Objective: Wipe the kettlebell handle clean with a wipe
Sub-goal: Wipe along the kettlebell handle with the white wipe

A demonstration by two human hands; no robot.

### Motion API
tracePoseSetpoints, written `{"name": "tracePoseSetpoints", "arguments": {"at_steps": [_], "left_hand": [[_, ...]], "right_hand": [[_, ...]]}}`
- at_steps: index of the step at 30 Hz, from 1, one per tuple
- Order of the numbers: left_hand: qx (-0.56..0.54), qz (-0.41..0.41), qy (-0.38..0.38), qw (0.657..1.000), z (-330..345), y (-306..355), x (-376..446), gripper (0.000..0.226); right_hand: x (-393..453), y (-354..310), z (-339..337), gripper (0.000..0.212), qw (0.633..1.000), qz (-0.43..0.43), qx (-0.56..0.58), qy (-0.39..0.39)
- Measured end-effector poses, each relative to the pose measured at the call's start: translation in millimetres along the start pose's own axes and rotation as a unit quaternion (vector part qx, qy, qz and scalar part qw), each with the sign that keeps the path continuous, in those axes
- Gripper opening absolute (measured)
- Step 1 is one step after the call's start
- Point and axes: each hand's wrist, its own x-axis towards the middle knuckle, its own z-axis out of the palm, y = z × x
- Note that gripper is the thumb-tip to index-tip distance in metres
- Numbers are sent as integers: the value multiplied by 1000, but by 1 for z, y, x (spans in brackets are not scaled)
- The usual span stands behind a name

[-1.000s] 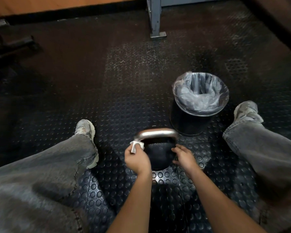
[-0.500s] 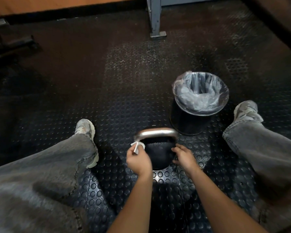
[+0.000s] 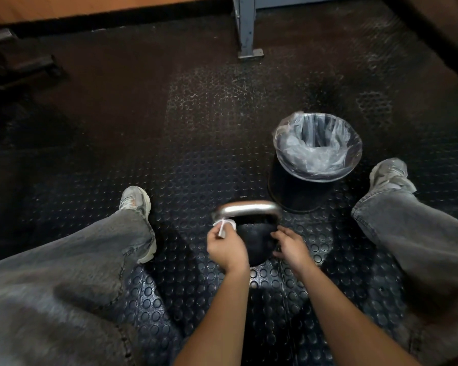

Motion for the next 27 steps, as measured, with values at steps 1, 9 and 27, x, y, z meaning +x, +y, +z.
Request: {"name": "tracePoseSetpoints", "arguments": {"at_steps": [1, 9, 27], "left_hand": [[-19, -21, 11, 1000, 1, 3, 2, 6], [52, 227, -143, 962, 11, 12, -31, 19], [143, 197, -206, 948, 7, 0, -29, 19]], "right_hand": [[0, 0, 0, 46, 1000, -1, -3, 1], [-1, -1, -1, 46, 999, -26, -37, 15], [0, 1, -2, 41, 999, -14, -39, 10]]}}
